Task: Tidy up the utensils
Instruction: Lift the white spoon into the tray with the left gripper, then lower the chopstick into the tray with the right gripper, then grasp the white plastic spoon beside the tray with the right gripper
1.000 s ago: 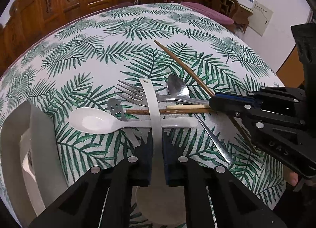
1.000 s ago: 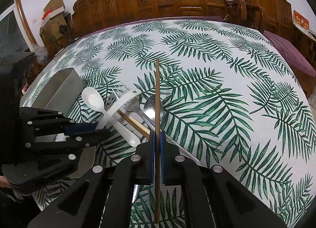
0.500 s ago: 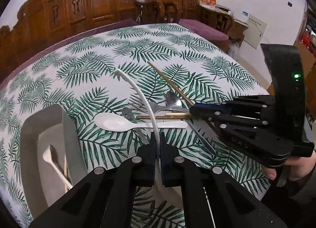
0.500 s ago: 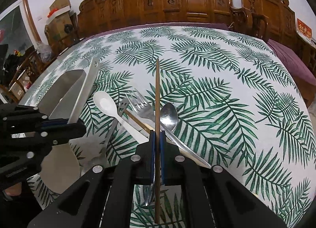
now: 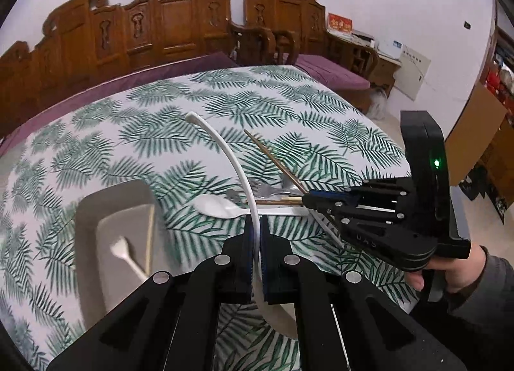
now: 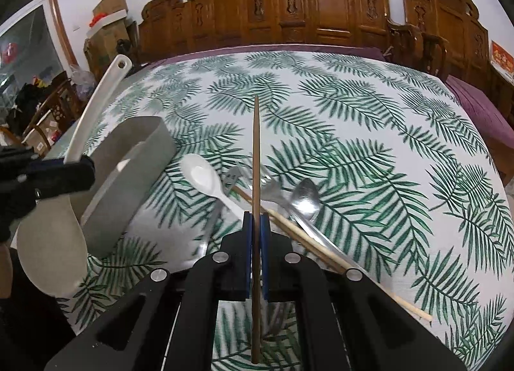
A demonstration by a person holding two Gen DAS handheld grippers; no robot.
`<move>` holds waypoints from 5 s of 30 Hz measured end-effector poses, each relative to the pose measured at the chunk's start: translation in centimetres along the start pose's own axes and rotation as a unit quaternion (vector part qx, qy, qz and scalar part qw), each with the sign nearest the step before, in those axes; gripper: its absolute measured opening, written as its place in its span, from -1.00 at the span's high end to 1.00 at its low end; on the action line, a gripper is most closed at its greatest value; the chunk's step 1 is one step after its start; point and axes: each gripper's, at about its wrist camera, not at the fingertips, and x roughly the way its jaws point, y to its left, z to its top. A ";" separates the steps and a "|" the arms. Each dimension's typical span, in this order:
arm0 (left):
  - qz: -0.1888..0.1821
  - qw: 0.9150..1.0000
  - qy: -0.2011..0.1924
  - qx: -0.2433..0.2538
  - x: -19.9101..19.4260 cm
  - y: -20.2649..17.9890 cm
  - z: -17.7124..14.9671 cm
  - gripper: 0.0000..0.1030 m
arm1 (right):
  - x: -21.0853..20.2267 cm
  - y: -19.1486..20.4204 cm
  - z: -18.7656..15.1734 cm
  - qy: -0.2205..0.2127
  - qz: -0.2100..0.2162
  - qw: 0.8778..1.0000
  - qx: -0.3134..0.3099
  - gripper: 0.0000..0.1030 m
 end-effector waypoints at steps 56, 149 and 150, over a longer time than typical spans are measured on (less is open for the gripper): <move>0.111 0.988 0.049 -0.092 1.4 14.1 -3.8 0.59 | -0.7 7.3 0.5 -0.009 0.044 0.999 -0.028 0.89; 0.060 0.997 -0.017 -0.039 1.1 5.6 -1.0 -0.41 | 6.0 0.9 0.3 0.067 0.007 0.996 -0.066 0.44; 0.060 0.997 -0.018 -0.038 1.0 5.5 -1.0 -0.41 | 6.2 1.4 0.4 0.066 0.008 0.995 -0.078 0.44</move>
